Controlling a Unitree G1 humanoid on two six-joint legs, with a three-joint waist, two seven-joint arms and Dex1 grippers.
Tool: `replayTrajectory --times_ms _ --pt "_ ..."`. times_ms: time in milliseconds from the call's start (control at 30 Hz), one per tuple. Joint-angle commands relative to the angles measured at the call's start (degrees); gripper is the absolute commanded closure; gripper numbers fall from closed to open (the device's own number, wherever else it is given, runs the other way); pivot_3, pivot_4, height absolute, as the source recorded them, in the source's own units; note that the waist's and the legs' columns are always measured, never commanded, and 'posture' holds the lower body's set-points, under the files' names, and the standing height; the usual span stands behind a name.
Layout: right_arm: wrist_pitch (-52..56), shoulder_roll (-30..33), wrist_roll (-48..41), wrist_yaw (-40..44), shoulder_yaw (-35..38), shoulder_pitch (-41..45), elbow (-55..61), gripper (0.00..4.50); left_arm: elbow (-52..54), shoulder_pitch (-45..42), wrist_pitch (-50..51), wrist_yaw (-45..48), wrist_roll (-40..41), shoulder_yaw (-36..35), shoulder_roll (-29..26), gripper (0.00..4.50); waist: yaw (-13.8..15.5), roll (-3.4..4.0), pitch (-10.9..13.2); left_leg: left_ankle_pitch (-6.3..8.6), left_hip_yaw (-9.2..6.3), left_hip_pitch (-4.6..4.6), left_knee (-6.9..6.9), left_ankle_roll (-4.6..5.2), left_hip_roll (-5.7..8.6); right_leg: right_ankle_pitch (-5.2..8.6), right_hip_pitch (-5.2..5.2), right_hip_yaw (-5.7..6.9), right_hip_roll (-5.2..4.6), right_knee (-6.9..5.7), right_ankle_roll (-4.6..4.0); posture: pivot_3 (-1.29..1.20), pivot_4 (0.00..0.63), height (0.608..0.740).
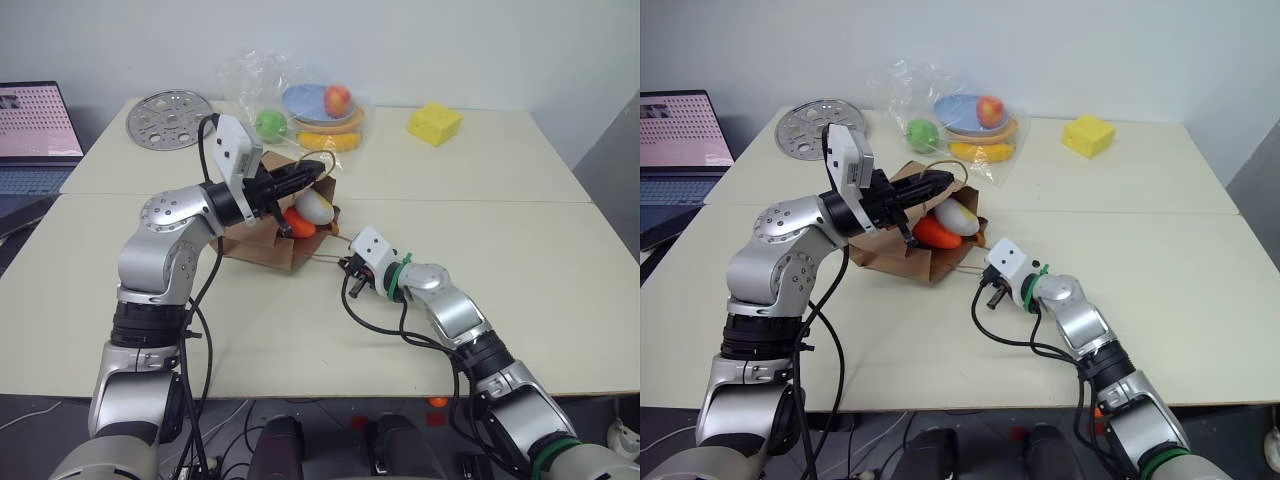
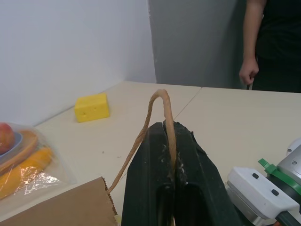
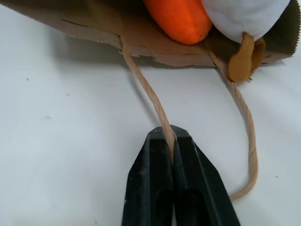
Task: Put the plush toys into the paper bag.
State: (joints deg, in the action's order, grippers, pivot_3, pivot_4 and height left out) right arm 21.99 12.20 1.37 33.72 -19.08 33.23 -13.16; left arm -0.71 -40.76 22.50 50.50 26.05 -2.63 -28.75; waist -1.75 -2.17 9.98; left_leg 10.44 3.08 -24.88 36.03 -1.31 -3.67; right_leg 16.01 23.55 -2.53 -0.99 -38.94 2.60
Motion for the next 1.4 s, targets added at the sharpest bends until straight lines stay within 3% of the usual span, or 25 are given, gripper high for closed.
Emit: replayTrajectory --times_ms 33,167,367,633,833,1100,1133,1233,1400 --pt "-4.6 1.1 0.1 -3.3 4.1 -2.5 5.3 4.49 1.7 -1.3 0.0 -1.0 1.3 -0.9 1.2 4.50 0.1 0.00 0.0 0.00 -0.01 -0.01 0.00 0.00 0.01 0.00 -0.01 0.00 -0.01 0.01 0.00 0.00 0.150 0.740" --pt "-9.0 2.4 0.5 -6.5 7.5 -5.6 12.6 4.49 -2.5 -4.6 -2.8 -1.2 -1.0 0.2 2.5 4.50 0.2 -0.01 0.0 0.00 0.02 -0.03 0.01 0.00 0.04 0.00 -0.01 -0.02 -0.03 0.04 0.01 0.00 0.150 0.740" --pt "-16.8 6.2 5.7 -14.7 13.9 -6.5 25.9 4.49 -18.3 -16.6 -12.4 -2.6 -6.1 1.7 9.3 4.50 0.5 -0.03 0.0 -0.01 0.01 -0.03 0.07 0.00 0.08 0.00 -0.04 -0.02 -0.02 0.09 0.03 0.00 0.150 0.740" --pt "-22.7 8.4 16.4 -19.3 11.4 -1.7 31.5 4.49 -33.2 -25.2 -19.8 -1.9 -6.3 -0.9 13.4 4.50 -0.2 -0.03 0.0 0.00 -0.02 0.01 -0.07 0.00 0.00 0.02 0.02 -0.01 0.10 0.06 0.09 0.00 0.150 0.740" --pt "-23.3 7.3 17.4 -18.2 9.0 -1.1 29.9 4.49 -34.0 -23.3 -19.4 0.5 -6.7 -1.0 12.5 4.50 0.1 -0.03 0.0 0.00 -0.04 -0.04 -0.09 0.00 -0.02 0.02 0.07 0.00 0.14 0.03 0.08 0.00 0.150 0.740" --pt "-14.1 6.7 10.0 -5.7 4.9 -3.7 29.0 4.49 -25.3 -13.1 -14.1 2.7 -6.9 -0.2 7.6 4.50 0.0 -0.03 0.0 -0.01 -0.07 0.04 -0.03 -0.01 -0.03 0.02 -0.02 0.05 0.09 -0.06 0.07 0.00 0.150 0.740" --pt "-15.1 7.8 10.6 -5.4 5.0 -3.9 28.8 4.31 -23.2 -11.7 -13.0 3.4 -6.4 -0.2 6.7 4.50 0.1 -0.03 0.0 -0.01 -0.07 0.02 -0.01 -0.01 -0.03 0.02 -0.02 0.05 0.09 -0.06 0.07 0.00 0.150 0.740" --pt "-16.0 9.7 8.8 -2.6 5.7 -4.4 29.4 3.58 -16.6 -8.4 -9.7 3.3 -4.6 -1.5 4.5 3.90 0.2 -0.03 0.0 -0.01 -0.02 0.01 0.01 -0.01 0.04 0.02 -0.06 0.01 0.00 0.02 0.07 0.00 0.150 0.740" --pt "-14.6 13.0 3.7 2.1 8.3 -4.8 32.7 1.76 -5.6 -2.0 -4.7 2.0 -3.2 -3.6 -0.1 2.37 0.1 -0.03 0.0 -0.01 -0.01 0.02 0.03 -0.01 0.05 0.02 -0.08 0.01 -0.03 0.00 0.07 0.00 0.150 0.740"
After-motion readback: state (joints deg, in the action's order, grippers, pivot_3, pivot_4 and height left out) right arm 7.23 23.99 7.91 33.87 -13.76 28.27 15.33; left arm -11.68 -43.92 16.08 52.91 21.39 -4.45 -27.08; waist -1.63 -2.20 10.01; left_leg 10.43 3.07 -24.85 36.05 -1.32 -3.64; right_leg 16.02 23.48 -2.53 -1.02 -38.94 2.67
